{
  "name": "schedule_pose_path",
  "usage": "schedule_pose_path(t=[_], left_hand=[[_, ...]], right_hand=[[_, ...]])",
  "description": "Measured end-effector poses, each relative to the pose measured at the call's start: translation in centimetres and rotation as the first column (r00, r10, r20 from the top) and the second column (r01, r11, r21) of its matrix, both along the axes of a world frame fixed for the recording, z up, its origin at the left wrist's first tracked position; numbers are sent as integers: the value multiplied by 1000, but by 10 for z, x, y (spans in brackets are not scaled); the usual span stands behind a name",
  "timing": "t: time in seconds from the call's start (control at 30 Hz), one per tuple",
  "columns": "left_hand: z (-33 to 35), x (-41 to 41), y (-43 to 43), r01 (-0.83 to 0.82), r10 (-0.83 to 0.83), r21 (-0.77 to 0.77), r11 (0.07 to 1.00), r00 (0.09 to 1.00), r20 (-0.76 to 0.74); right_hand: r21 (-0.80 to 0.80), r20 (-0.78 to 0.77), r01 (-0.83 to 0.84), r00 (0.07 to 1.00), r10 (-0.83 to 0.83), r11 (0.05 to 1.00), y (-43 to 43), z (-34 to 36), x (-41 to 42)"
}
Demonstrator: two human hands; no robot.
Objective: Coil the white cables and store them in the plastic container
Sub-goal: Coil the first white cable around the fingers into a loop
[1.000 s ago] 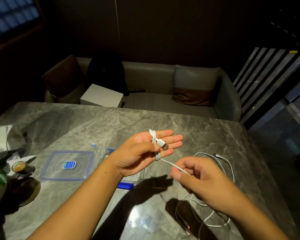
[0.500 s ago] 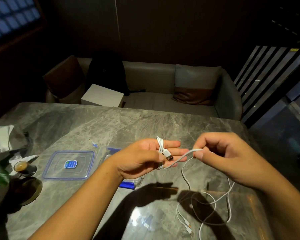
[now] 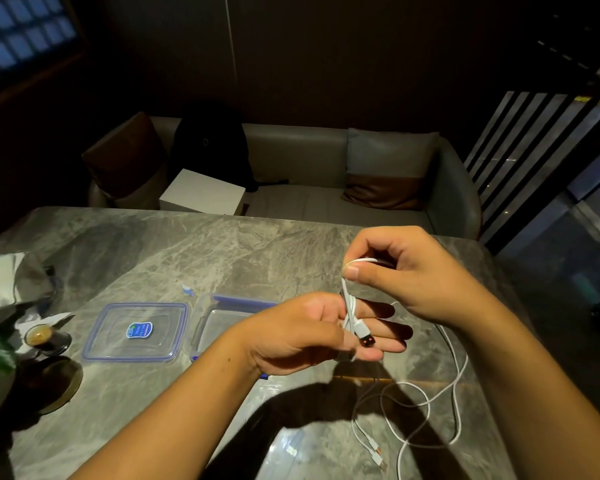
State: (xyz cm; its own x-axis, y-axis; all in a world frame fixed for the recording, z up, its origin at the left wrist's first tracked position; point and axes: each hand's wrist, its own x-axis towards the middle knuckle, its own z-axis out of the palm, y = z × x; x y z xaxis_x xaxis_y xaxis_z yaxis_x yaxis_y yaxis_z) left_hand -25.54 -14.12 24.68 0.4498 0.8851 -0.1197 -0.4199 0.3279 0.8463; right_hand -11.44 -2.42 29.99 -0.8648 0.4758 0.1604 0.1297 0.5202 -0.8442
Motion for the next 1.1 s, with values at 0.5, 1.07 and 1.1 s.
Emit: schedule_pose_path(t=[0.5, 1.07, 1.1], left_hand=[[0, -1, -1, 14, -18, 64, 998, 998, 61], [3, -20, 10, -145, 119, 98, 985, 967, 227], [0, -20, 11, -150, 127, 82, 985, 964, 234]], right_hand=[[-375, -97, 76, 988, -121, 924, 8, -44, -1], [-641, 63, 250, 960, -274, 726, -37, -87, -10], [-666, 101, 266, 958, -269, 697, -43, -90, -11]])
